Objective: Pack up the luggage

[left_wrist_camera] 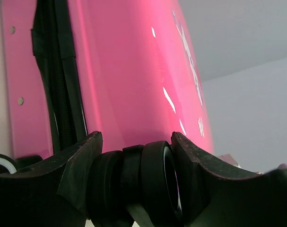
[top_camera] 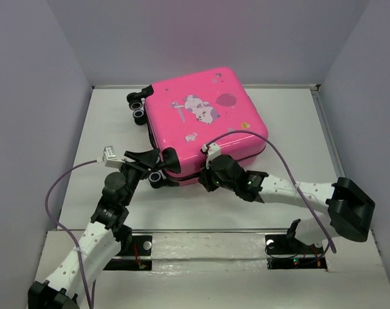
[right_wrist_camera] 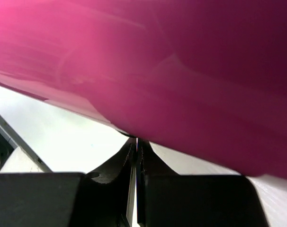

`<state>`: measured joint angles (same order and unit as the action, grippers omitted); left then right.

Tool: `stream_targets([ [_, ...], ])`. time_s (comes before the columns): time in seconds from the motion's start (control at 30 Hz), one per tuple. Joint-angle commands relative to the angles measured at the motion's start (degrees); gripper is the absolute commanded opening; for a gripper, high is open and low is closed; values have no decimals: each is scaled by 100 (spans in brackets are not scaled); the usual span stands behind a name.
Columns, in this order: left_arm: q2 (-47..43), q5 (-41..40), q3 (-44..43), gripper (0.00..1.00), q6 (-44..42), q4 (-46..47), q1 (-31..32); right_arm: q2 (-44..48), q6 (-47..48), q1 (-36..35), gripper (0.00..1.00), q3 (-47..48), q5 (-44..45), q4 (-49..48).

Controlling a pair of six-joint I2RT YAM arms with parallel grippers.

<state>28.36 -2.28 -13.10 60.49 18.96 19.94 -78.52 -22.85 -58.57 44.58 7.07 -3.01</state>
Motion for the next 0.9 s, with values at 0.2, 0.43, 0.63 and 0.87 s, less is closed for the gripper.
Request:
stream_targets([
  [0.2, 855, -114, -632, 6, -1109, -16, 1433, -1340, -316, -2113, 7, 1308, -473, -1465],
  [0.43, 1338, -88, -676, 6, -1083, 380, 1468, -992, -448, -2292, 7, 712, 416, -2001],
  [0.63, 1944, -333, -1159, 6, -1101, 591, 1687, -130, -913, -2028, 7, -449, 699, -2564],
  [0.87, 3096, -712, -1835, 6, -1066, 1082, 2610, 1031, -1336, -2027, 7, -1503, 1490, -2652],
])
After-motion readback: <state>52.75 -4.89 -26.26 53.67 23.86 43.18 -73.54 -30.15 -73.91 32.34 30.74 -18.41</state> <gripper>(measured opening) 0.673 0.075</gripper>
